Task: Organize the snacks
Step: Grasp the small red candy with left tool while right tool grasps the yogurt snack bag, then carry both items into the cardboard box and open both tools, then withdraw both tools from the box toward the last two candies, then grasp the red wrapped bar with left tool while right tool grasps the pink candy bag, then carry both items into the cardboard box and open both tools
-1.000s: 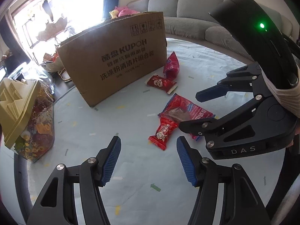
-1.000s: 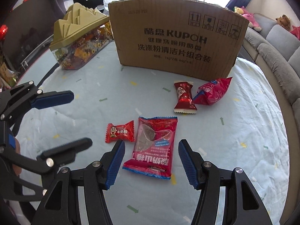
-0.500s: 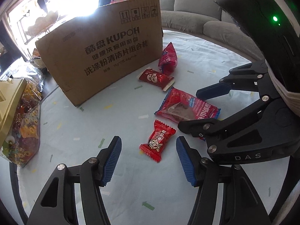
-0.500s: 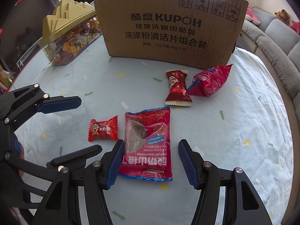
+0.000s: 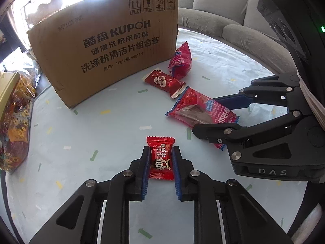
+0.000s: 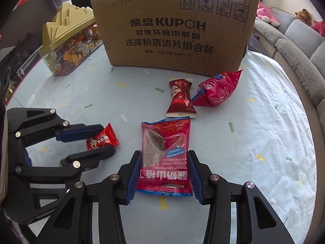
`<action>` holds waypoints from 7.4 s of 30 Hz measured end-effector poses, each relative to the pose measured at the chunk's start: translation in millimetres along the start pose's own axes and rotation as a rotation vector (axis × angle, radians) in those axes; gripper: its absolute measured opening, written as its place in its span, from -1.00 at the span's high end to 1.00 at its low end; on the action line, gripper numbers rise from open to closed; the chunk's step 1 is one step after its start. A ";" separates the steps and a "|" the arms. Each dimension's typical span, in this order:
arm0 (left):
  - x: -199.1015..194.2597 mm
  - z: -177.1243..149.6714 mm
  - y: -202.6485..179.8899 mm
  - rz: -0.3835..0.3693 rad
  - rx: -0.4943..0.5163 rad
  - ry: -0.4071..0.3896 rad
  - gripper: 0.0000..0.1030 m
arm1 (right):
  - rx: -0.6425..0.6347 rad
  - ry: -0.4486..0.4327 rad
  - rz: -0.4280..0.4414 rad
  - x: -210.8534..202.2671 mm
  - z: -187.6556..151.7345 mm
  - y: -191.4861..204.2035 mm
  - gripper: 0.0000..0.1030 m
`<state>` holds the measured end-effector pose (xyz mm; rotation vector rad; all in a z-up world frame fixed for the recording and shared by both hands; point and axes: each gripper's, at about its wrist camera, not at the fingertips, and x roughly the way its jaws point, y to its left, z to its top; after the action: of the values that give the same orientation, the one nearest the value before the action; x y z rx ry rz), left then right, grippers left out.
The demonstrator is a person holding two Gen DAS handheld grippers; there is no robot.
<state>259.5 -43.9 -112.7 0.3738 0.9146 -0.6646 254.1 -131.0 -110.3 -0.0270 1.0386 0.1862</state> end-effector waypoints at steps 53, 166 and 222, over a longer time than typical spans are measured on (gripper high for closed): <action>-146.9 117.3 34.1 0.202 -0.283 -0.447 0.62 | 0.085 -0.430 0.084 -131.0 103.1 -47.3 0.15; 65.6 98.2 -2.0 0.117 -0.463 0.012 0.55 | 0.244 -0.154 0.044 -4.2 40.2 -125.7 0.18; -116.6 147.8 80.4 0.214 -0.431 -0.359 0.57 | 0.042 -0.433 0.010 -116.0 156.9 -56.0 0.18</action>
<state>352.0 -24.4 68.8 -0.0353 0.6395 -0.3095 340.2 -185.2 65.3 0.0553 0.6108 0.1697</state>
